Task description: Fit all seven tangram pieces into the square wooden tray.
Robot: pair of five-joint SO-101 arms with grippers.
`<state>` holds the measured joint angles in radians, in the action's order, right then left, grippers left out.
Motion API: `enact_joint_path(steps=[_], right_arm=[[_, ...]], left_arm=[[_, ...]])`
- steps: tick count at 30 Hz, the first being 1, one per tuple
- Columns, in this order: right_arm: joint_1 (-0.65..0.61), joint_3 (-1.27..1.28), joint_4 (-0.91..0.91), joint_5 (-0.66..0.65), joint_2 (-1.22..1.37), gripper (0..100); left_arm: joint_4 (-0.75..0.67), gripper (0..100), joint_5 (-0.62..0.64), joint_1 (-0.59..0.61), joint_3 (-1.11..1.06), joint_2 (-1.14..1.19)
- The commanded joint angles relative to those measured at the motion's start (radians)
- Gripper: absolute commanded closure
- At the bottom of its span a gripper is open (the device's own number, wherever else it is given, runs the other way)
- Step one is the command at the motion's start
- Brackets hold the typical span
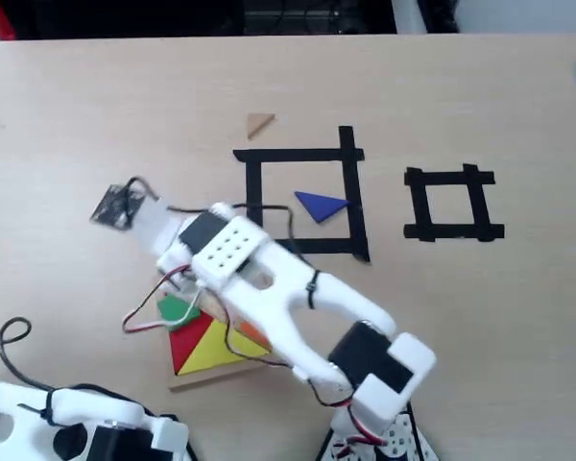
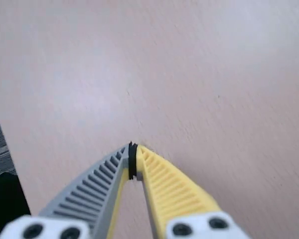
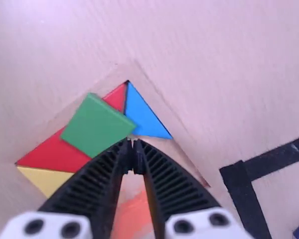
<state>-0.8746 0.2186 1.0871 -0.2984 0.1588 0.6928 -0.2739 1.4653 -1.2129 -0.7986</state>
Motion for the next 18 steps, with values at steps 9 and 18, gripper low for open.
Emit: enact_joint_path(steps=[9,18], right_arm=[[-0.089,-0.085,0.02,0.012,0.015,98.7],[-0.204,-0.088,0.02,0.012,0.002,98.7]], left_arm=[[-0.15,97,-0.009,0.054,-0.122,-0.015],[-0.176,97,-0.117,0.079,-0.182,-0.017]])
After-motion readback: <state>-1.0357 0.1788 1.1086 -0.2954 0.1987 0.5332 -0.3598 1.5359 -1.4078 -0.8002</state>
